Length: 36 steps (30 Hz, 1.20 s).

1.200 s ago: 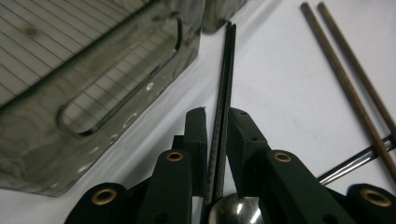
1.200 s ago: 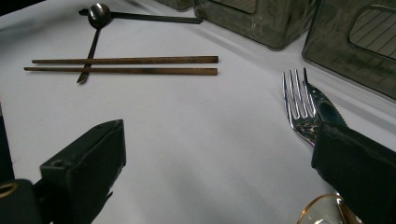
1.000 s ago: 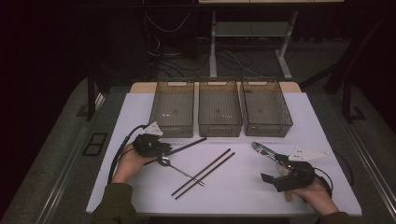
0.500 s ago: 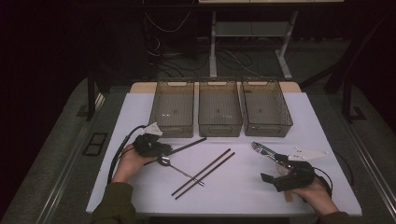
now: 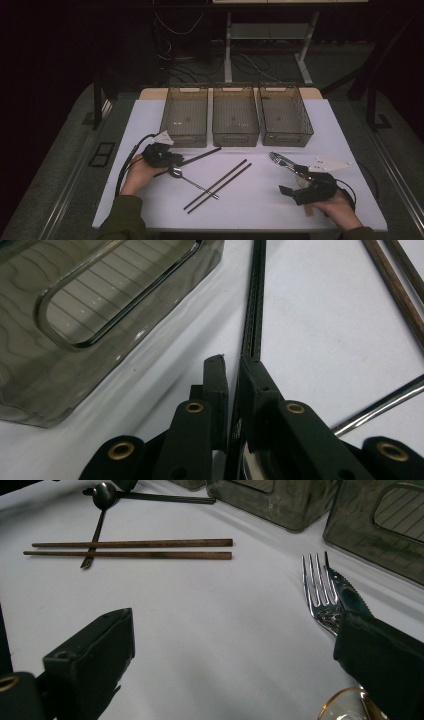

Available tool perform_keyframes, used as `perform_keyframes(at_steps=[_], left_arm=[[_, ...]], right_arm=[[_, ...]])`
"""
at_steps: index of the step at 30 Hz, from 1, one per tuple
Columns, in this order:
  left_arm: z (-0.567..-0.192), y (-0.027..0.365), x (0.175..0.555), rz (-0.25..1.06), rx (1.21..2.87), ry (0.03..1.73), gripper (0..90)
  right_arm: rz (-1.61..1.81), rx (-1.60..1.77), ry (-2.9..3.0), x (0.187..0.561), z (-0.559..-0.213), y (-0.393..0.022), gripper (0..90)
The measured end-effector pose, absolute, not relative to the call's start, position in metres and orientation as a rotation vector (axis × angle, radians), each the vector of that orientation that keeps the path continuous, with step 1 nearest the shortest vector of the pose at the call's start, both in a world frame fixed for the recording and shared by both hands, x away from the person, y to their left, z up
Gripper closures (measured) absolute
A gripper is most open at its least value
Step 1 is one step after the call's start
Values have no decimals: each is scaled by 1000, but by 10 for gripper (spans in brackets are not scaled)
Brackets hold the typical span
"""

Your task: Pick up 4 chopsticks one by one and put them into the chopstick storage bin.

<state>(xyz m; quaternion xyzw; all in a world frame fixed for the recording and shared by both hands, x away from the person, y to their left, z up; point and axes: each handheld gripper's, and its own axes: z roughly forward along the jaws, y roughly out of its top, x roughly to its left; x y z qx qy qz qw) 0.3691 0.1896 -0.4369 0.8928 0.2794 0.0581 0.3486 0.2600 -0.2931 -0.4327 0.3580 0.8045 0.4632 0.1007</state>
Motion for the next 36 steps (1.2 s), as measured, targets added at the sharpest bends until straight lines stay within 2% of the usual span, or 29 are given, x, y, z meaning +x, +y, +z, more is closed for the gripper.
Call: perform_keyframes(at_steps=[20, 36], left_arm=[[-442, 185, 368, 162, 2324, 712, 824], [-443, 188, 367, 191, 2338, 607, 853]], right_arm=[[1369, 1056, 2377, 260, -433, -293, 32], [1368, 1061, 2381, 259, -432, -293, 32]])
